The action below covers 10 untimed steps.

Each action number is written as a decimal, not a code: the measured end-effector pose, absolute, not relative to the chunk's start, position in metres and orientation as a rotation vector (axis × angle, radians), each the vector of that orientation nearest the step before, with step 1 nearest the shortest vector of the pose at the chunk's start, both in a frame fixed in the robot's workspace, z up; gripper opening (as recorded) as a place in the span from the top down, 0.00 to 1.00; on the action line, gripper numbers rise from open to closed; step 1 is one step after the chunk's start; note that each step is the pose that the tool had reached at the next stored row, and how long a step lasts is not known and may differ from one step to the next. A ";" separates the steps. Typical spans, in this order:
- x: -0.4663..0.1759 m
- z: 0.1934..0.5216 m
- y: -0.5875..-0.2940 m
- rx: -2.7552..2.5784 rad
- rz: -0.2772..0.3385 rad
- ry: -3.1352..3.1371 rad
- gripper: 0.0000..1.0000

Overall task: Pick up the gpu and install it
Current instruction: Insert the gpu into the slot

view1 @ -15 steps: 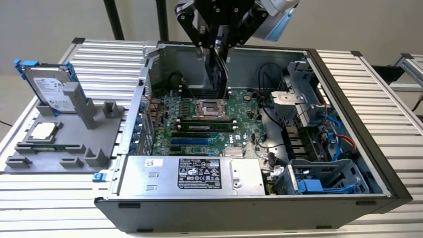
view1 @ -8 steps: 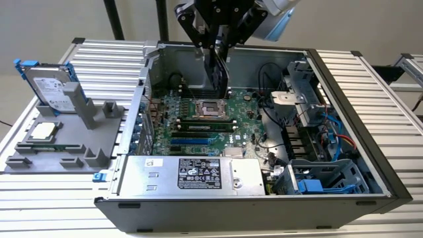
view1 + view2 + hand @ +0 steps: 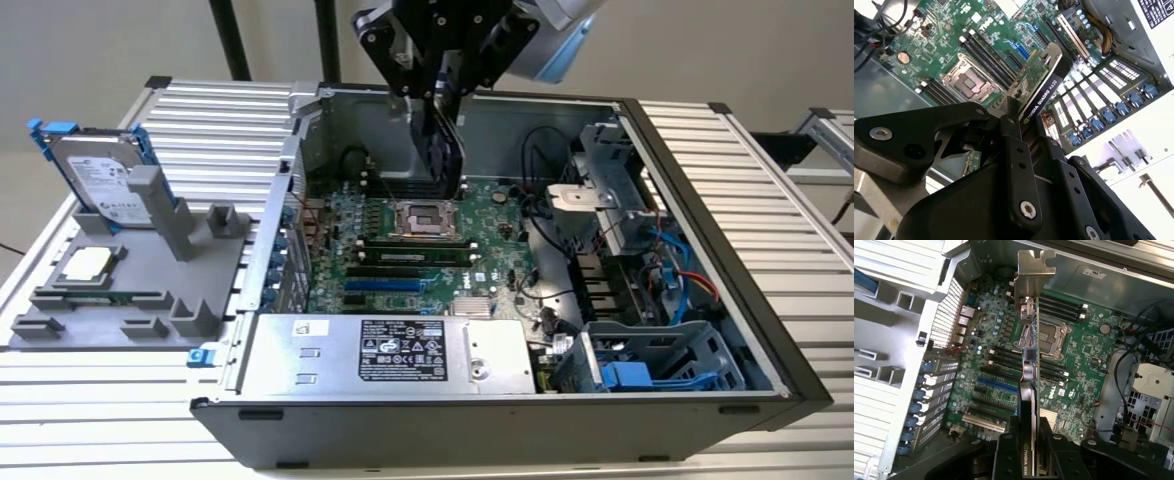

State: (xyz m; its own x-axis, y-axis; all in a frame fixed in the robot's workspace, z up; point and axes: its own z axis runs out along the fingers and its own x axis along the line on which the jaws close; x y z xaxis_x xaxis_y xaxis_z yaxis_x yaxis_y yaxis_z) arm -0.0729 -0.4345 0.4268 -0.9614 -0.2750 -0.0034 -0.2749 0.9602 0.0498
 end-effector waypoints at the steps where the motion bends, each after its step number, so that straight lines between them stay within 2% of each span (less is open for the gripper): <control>1: -0.073 0.427 -0.434 0.445 -0.078 -3.105 1.00; 10: -0.073 0.427 -0.434 0.520 -0.078 -3.093 1.00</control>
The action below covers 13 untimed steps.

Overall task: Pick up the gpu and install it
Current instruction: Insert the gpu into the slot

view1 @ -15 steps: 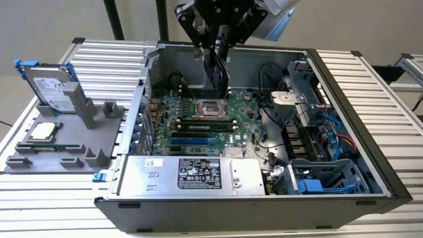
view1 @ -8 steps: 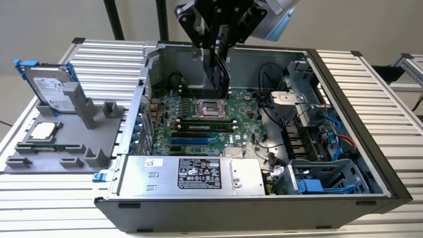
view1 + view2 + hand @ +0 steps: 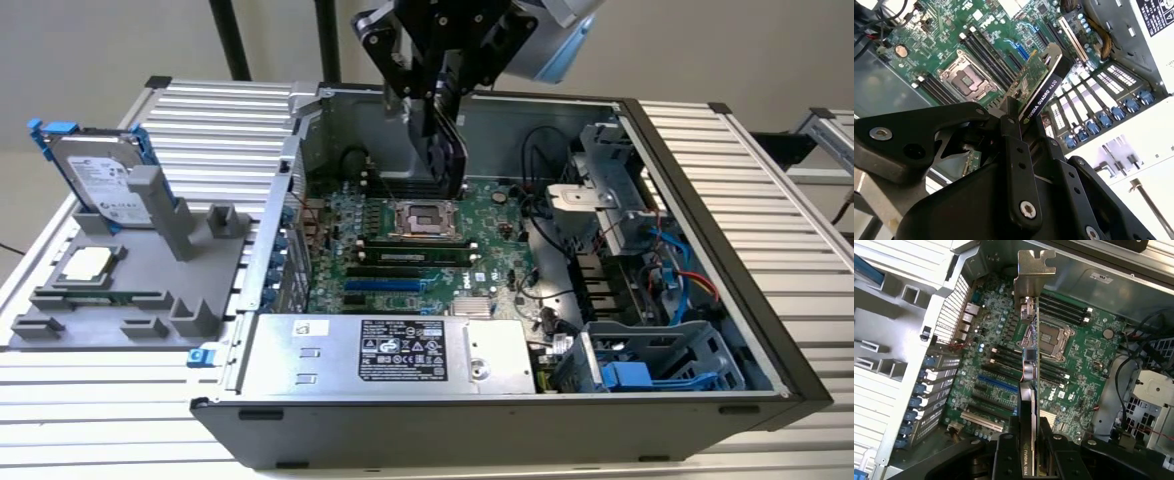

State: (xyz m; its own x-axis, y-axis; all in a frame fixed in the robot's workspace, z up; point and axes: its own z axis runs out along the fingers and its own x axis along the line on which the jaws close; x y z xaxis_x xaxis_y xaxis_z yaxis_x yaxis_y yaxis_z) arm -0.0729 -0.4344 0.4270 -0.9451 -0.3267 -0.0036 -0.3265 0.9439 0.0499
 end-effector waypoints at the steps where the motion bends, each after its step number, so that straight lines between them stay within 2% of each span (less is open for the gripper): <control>1: -0.073 0.427 -0.434 0.527 -0.078 -3.091 1.00; 13: -0.073 0.429 -0.434 0.609 -0.078 -3.075 1.00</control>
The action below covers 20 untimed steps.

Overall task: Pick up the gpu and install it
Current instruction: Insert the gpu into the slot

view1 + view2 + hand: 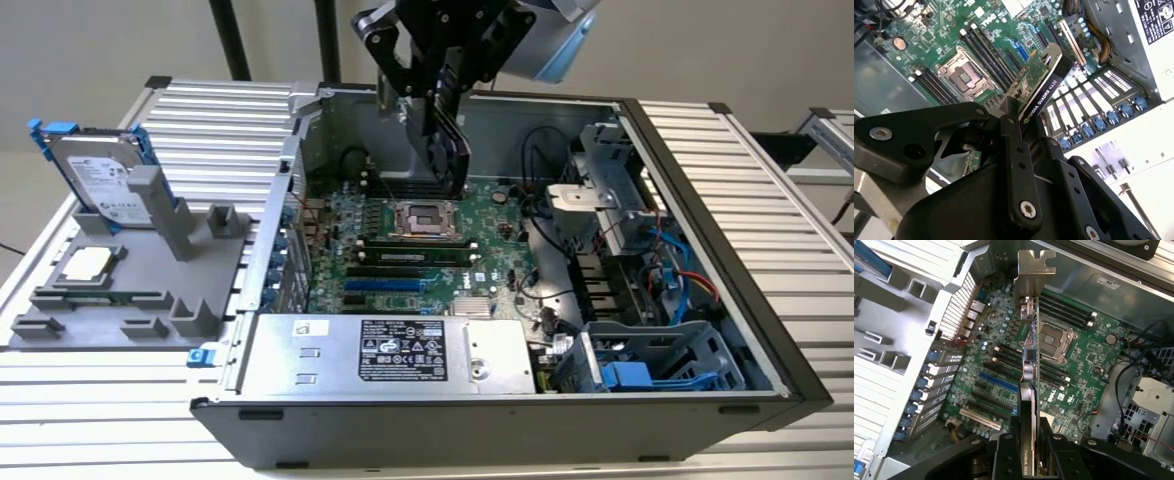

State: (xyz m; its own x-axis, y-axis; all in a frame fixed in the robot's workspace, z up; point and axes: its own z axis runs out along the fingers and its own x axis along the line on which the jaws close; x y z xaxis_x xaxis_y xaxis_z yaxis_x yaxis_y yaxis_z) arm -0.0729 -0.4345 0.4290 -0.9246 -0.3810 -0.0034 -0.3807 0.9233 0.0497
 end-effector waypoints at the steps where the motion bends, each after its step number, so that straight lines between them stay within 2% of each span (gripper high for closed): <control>1: -0.073 0.429 -0.434 0.616 -0.078 -3.073 1.00; 20: -0.073 0.432 -0.434 0.743 -0.077 -3.043 1.00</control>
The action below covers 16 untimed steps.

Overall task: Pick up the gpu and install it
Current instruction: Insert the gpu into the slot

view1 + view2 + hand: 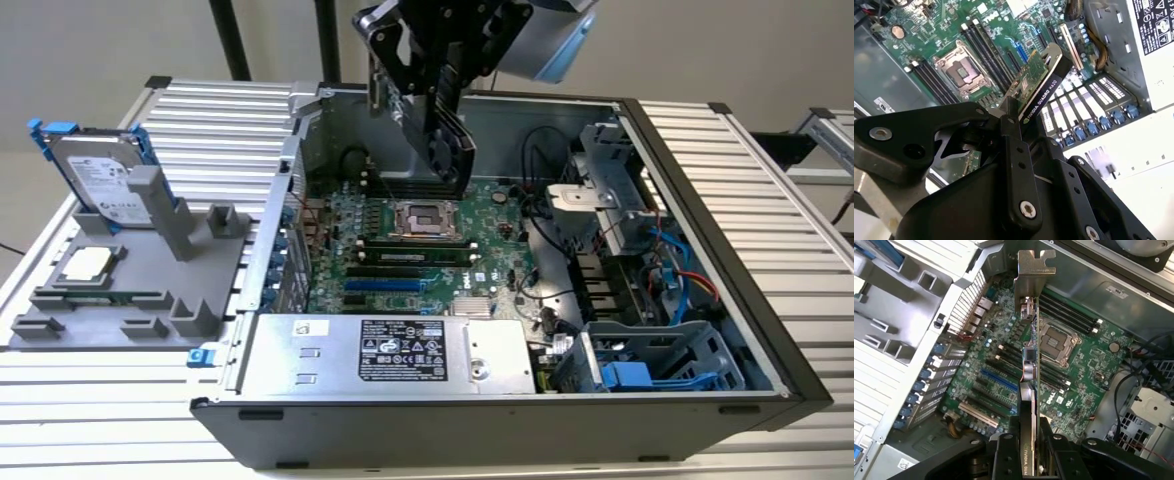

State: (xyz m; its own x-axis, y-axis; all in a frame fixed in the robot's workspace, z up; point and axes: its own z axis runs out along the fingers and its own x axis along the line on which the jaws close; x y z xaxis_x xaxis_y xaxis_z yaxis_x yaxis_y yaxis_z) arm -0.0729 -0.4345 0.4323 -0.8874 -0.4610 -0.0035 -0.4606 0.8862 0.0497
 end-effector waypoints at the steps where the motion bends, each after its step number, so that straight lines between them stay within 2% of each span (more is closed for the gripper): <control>1: -0.073 0.432 -0.434 0.752 -0.077 -3.041 1.00; 16: -0.073 0.434 -0.434 0.866 -0.076 -3.008 1.00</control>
